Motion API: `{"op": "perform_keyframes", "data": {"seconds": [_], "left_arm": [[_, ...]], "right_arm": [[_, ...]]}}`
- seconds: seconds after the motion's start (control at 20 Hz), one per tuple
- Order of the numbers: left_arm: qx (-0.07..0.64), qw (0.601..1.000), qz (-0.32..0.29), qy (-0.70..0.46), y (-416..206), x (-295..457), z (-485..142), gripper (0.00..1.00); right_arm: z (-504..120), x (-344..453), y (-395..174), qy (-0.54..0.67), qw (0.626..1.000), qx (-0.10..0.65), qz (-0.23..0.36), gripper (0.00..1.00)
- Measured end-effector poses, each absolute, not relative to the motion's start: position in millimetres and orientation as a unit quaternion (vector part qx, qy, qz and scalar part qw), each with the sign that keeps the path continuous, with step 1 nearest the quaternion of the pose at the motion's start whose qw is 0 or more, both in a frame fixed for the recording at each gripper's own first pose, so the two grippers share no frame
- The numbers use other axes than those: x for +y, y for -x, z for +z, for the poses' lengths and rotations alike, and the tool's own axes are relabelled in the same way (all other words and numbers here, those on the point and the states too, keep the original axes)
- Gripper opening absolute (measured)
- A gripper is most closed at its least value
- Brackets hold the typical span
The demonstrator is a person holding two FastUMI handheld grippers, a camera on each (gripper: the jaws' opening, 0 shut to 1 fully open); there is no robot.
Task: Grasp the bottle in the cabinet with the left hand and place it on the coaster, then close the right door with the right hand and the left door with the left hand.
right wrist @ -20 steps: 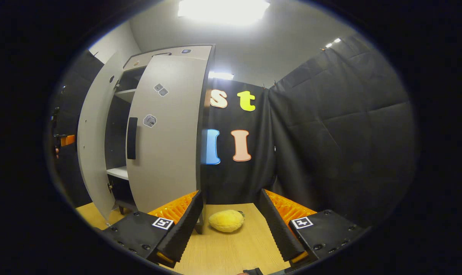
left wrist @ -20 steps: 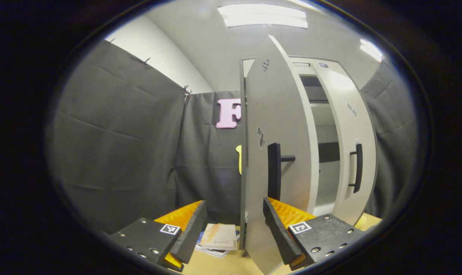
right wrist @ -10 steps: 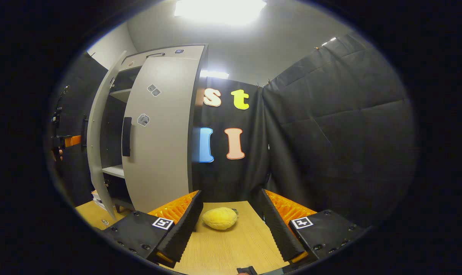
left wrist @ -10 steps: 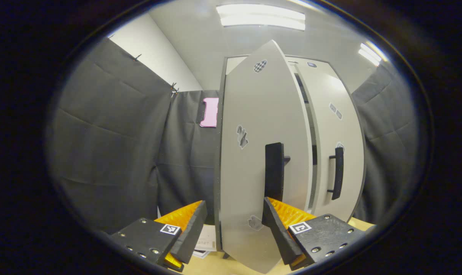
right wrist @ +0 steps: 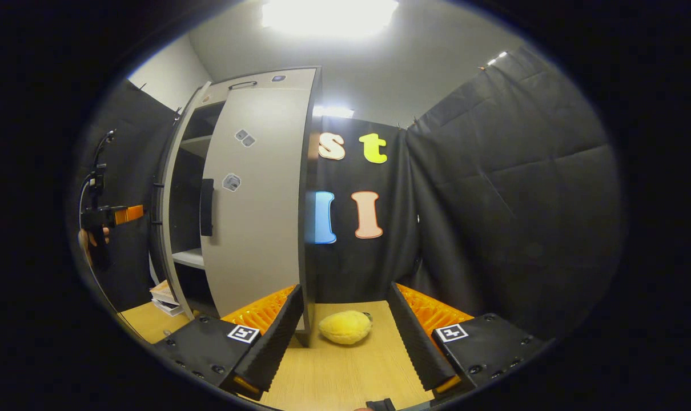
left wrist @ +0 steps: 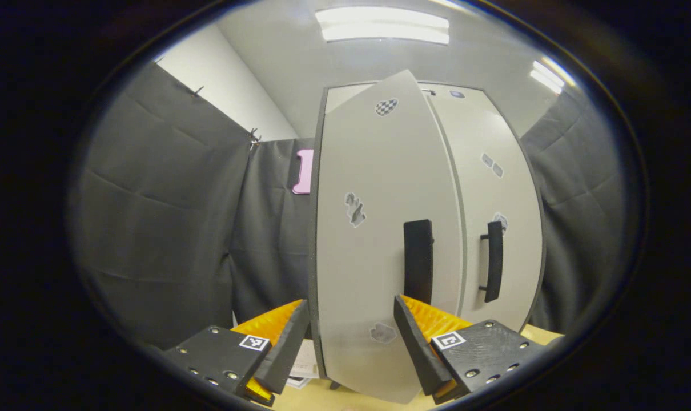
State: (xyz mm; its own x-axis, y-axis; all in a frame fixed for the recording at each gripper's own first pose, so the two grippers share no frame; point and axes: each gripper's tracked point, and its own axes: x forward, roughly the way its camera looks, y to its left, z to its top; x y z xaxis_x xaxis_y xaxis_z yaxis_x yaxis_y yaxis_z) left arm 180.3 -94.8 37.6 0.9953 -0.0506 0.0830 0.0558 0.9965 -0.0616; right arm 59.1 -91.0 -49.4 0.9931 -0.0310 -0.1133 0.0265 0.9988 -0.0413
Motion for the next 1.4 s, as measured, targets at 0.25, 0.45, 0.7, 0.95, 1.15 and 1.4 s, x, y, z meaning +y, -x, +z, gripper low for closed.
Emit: {"op": "perform_keyframes", "data": {"seconds": [0.25, 0.45, 0.7, 0.95, 1.15, 1.4], "left_arm": [[-0.037, 0.999, -0.007, 0.006, -123, -60, 36, 0.94], [-0.037, 0.999, -0.007, -0.006, -90, -41, 40, 0.87], [-0.036, 0.999, -0.019, -0.016, -67, -29, 40, 0.87], [-0.029, 0.999, -0.031, -0.002, -46, -16, 34, 0.94], [-0.026, 0.999, -0.025, -0.005, -33, 4, 30, 0.80], [-0.027, 0.999, -0.024, -0.022, -3, 14, 25, 0.87]], "right_arm": [[-35, -67, -67, -0.010, 0.998, 0.053, 0.026, 0.96], [-20, -48, -60, -0.013, 0.998, 0.041, 0.042, 0.96], [0, -22, -37, -0.014, 0.998, 0.025, 0.048, 0.96], [10, -2, -12, -0.005, 0.999, 0.016, 0.047, 0.96], [18, 8, 6, -0.001, 0.999, 0.008, 0.048, 0.96], [20, 17, 22, -0.009, 0.999, 0.004, 0.051, 0.96]]}}
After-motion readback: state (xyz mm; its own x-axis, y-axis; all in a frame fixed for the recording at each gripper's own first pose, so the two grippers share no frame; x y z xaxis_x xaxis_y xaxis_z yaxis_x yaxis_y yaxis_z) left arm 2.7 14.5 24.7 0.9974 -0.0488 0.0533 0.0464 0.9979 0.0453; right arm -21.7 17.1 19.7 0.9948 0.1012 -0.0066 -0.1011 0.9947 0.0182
